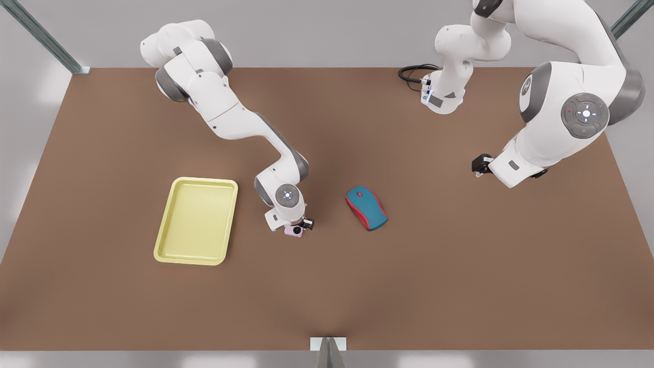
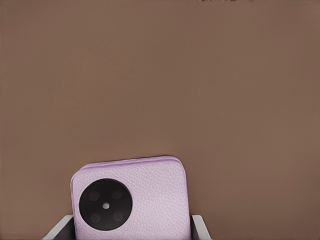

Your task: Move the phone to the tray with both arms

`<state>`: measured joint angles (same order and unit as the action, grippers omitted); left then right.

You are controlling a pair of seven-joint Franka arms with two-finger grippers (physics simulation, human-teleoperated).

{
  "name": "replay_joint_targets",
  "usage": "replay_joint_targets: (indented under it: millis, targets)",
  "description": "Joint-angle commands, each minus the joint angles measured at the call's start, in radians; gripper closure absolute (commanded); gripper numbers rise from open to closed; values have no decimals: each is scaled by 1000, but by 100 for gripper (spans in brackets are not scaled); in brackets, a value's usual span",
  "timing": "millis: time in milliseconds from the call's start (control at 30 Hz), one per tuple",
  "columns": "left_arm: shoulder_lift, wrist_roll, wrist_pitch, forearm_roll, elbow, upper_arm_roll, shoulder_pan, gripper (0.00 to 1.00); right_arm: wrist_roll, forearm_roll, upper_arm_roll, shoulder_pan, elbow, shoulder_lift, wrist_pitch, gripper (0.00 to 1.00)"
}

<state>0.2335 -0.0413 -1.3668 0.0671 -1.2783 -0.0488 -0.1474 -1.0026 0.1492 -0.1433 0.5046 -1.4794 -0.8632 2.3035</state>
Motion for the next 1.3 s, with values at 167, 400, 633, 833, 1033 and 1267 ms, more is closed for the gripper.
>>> replay_joint_targets:
  millis: [167, 400, 633, 833, 1033, 1267]
  targets:
    - [1, -15, 0, -1, 0, 0, 0, 0, 75, 0, 1, -1, 4, 3, -6, 22]
    - [1, -28, 0, -1, 0, 0, -3, 0, 113, -2, 1, -23, -18, 53, -38, 25]
    - [1, -31, 0, -3, 0, -6, -6, 0, 574, -7, 7, -293, -369, 346, -29, 25]
    - [3, -31, 0, -3, 0, -8, -8, 0, 978, -14, 60, -486, -673, 489, 70, 25]
    - [3, -29, -17, -3, 0, -9, -9, 0, 1033, -14, 90, -512, -731, 461, 149, 0]
    - [3, -31, -15, -1, 0, -9, -11, 0, 1029, -20, 82, -423, -412, 665, -317, 0]
